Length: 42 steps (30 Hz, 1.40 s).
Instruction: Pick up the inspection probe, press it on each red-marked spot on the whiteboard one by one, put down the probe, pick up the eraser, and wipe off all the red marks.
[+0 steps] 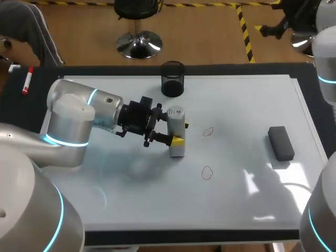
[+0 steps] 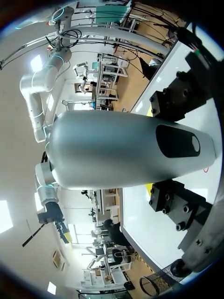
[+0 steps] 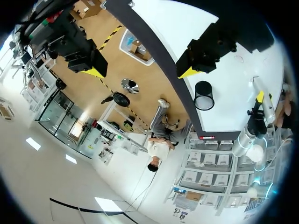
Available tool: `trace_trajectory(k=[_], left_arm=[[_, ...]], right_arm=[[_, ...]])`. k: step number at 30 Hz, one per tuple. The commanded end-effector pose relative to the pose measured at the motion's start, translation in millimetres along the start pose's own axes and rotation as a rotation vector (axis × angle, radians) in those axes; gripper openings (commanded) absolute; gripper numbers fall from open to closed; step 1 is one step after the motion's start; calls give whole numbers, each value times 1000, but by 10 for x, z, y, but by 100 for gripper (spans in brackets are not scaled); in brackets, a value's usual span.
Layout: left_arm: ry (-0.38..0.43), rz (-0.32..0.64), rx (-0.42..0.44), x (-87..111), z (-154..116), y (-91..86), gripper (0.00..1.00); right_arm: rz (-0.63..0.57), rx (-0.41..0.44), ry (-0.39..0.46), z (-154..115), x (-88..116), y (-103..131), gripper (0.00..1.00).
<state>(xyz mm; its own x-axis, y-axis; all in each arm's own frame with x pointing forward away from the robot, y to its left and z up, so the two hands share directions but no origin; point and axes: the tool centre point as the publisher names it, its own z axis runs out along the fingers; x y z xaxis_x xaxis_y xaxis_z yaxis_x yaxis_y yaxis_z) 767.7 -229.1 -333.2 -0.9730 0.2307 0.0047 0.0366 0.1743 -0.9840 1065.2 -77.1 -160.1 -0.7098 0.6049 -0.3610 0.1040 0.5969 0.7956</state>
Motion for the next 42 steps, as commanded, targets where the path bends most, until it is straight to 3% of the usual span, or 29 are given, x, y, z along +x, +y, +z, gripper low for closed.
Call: trace_trajectory(k=[1, 8, 14, 21, 25, 29, 31, 42], left_arm=[[0, 1, 5, 15, 21, 94, 0], [0, 1, 5, 15, 21, 94, 0], [0, 1, 5, 15, 21, 94, 0], [0, 1, 5, 15, 21, 94, 0], [0, 1, 5, 15, 21, 94, 0], [0, 1, 5, 15, 21, 94, 0], [0, 1, 5, 15, 21, 94, 0], [0, 1, 5, 15, 21, 94, 0]], right_arm=[[-4, 234, 79, -218, -60, 44, 100], [53, 354, 47, -403, -150, 39, 100], [138, 512, 56, -512, -138, 19, 100], [165, 621, -1, -694, -18, 26, 100], [231, 646, -4, -805, 34, 35, 100], [321, 742, -31, -870, 124, -20, 100], [388, 751, -11, -924, 183, -37, 100], [388, 751, -11, -924, 183, -37, 100]])
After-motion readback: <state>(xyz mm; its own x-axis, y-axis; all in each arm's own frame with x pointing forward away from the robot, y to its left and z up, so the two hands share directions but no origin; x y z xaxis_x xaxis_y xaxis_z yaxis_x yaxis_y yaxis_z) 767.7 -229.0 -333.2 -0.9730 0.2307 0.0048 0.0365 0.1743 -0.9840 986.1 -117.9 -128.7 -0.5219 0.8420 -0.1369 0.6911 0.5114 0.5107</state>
